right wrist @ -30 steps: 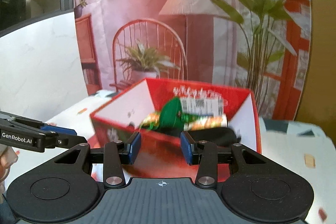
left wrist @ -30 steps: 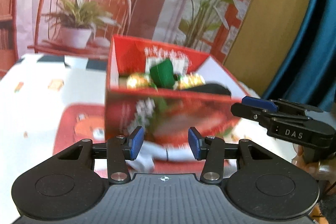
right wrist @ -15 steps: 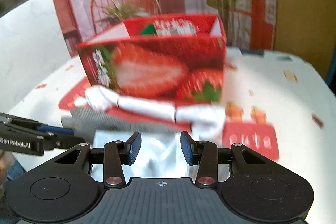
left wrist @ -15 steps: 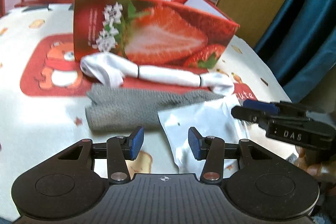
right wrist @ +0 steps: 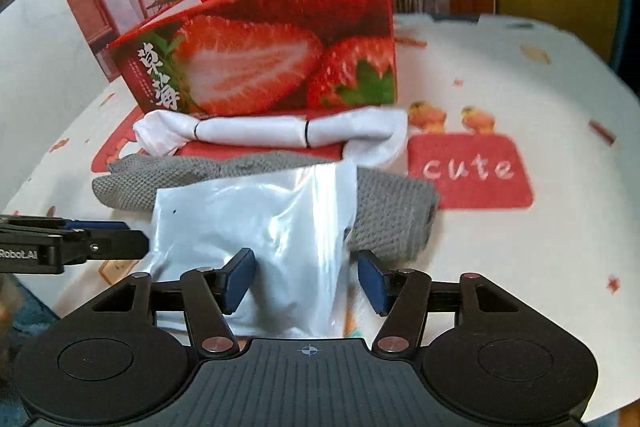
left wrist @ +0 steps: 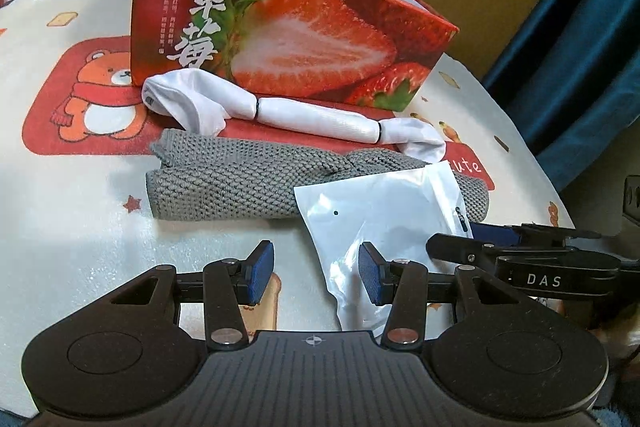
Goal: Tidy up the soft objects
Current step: 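Move both tools down to the white plastic pouch on the grey towel, then close both tools on the white plastic pouch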
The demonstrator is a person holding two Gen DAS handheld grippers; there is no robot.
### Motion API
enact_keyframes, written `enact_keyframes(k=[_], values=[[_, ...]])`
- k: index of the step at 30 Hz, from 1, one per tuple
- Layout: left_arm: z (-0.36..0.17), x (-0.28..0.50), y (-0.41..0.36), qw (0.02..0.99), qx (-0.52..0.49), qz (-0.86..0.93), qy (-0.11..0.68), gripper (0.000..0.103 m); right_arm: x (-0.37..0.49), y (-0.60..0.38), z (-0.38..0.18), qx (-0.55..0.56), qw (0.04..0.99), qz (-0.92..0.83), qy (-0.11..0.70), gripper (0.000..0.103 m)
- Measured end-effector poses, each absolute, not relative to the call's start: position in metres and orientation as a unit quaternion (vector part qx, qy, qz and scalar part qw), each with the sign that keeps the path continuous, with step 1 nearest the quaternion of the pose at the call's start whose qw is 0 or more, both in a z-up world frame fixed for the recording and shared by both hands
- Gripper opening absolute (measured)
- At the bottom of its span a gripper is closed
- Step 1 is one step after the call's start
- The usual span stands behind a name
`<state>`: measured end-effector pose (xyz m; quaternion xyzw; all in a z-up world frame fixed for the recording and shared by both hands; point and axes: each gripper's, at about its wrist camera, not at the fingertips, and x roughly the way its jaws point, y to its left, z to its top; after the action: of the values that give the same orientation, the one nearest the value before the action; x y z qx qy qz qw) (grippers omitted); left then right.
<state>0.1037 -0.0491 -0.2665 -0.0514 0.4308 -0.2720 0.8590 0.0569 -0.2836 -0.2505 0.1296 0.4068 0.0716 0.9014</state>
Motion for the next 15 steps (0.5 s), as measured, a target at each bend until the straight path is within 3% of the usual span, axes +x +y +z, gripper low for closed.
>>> enact_keyframes(k=[15], values=[[-0.268,0.111,-0.022,0.865,-0.102,-0.229,0.434,0.049,0.083,-0.258,-0.25,0.131,0.897,0.088,0.413,0.057]])
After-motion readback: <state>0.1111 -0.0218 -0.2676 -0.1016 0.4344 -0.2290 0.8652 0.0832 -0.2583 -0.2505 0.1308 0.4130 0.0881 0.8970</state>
